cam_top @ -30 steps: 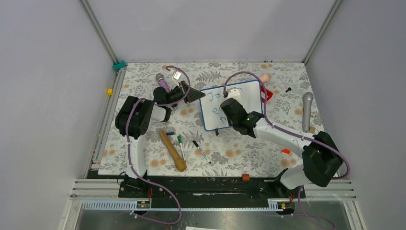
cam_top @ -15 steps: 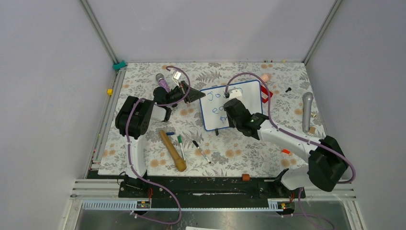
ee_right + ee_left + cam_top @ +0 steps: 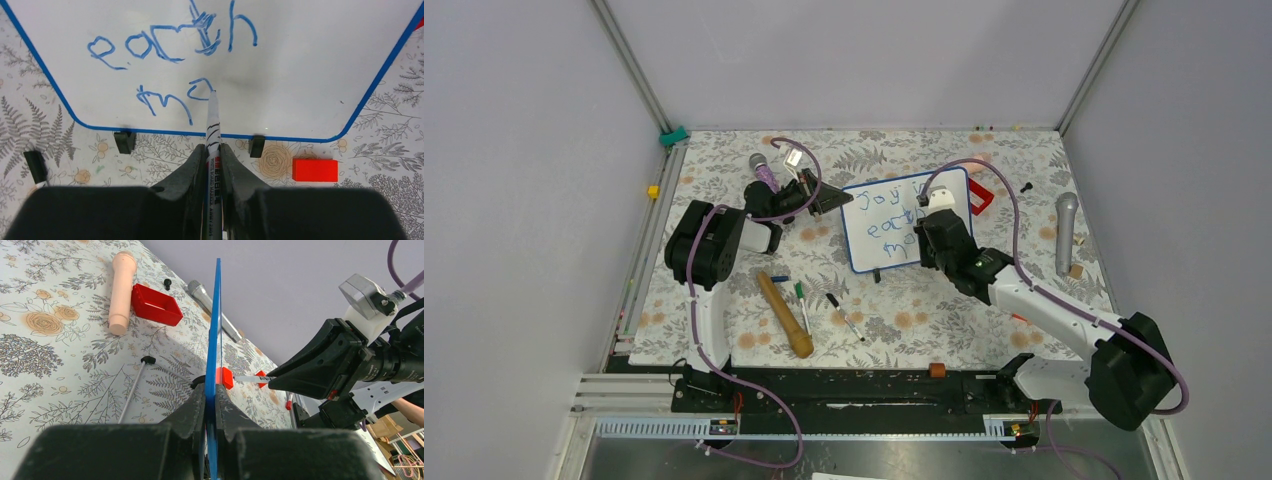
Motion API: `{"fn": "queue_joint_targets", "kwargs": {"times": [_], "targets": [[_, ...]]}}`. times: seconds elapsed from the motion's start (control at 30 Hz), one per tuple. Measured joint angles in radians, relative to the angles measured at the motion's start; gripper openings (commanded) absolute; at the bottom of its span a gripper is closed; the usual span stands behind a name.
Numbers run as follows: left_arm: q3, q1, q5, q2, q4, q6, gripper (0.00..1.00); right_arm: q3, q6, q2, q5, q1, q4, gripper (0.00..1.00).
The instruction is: Write a sentence on the whiteboard
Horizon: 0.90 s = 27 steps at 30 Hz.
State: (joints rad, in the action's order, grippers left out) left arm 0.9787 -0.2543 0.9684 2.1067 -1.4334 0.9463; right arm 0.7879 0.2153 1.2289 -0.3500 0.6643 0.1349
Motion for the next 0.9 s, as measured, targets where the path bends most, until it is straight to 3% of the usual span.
{"fn": "queue_joint_targets", "kwargs": {"times": [0.4,0.9], "targets": [[0.0,0.0,0.0,0.0,0.0,0.0,0.0,0.013,-0.019,-0.008,0.038,0.0,0.068,0.0],[0.0,0.0,0.0,0.0,0.0,0.0,0.0,0.093,-0.016,0.097,-0.002,0.0,0.088,0.0]]}}
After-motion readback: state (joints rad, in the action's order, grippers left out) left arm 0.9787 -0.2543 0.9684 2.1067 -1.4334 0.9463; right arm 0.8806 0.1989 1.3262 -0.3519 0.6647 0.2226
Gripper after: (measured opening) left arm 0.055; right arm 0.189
